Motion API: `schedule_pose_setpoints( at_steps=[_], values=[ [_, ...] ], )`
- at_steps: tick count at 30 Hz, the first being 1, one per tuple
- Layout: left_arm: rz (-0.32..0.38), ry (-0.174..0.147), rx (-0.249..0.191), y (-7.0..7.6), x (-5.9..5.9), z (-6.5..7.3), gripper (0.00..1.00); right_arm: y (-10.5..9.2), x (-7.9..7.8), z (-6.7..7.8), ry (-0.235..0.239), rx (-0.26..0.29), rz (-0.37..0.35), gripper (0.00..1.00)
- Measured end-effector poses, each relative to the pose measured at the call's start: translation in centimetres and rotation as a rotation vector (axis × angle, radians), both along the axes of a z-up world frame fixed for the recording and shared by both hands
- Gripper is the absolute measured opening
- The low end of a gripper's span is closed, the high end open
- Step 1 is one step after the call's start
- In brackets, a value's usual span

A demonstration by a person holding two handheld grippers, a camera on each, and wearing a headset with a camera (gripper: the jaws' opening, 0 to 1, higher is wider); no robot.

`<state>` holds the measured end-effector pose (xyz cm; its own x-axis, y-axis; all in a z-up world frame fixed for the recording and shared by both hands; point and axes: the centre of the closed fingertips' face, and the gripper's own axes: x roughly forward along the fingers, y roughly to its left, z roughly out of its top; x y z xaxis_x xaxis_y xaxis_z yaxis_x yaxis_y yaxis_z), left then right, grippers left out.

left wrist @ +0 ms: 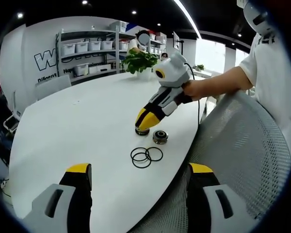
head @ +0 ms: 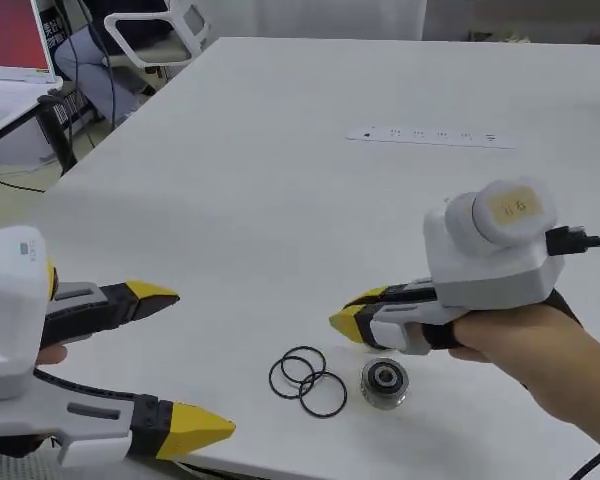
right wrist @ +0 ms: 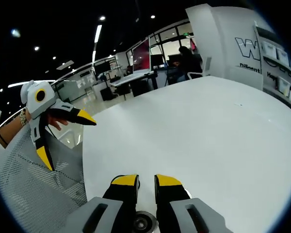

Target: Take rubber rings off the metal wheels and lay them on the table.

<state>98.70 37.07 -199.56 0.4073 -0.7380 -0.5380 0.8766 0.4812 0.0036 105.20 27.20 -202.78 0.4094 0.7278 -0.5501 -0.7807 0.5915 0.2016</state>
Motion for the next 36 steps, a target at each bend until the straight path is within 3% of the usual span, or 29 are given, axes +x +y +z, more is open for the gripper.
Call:
schedule_pose_setpoints(
  at_steps=[6,8,13,16,19,24,33,36],
  values=[
    [-0.010,-0.003,-0.003,-0.2,-0.1,0.1,0.79,-1.3,0.8,1.1,-0.048,0.003,-0.005,0.14],
    [-0.037,-0.059,0.013,-0.4,0.1,0.6,0.79,-1.8,1.0,1.2,-0.055,0.003,-0.006,0.14],
    [-0.060,-0.053,0.027,-0.7,-0.2,0.6,0.80,-4.0,2.1,1.3,-0.082,0.006,-0.054,0.14],
    [-0.078,-0.083,0.044,-1.0,0.0,1.1,0.80,-5.2,2.5,1.2,-0.075,0.027,-0.079,0.16],
    [-0.089,-0.089,0.046,-1.4,0.2,1.5,0.80,-5.8,2.5,0.9,-0.077,0.026,-0.085,0.16],
    [-0.154,-0.126,0.053,-3.0,0.8,3.1,0.80,-6.9,2.1,-1.0,-0.036,-0.011,-0.081,0.16],
    [-0.250,-0.218,0.042,-6.2,3.7,5.8,0.80,-6.6,0.3,-3.5,0.028,-0.079,0.003,0.16],
    [-0.250,-0.222,0.026,-7.2,5.2,6.1,0.77,-6.6,0.1,-4.0,0.036,-0.090,0.016,0.16]
  ],
)
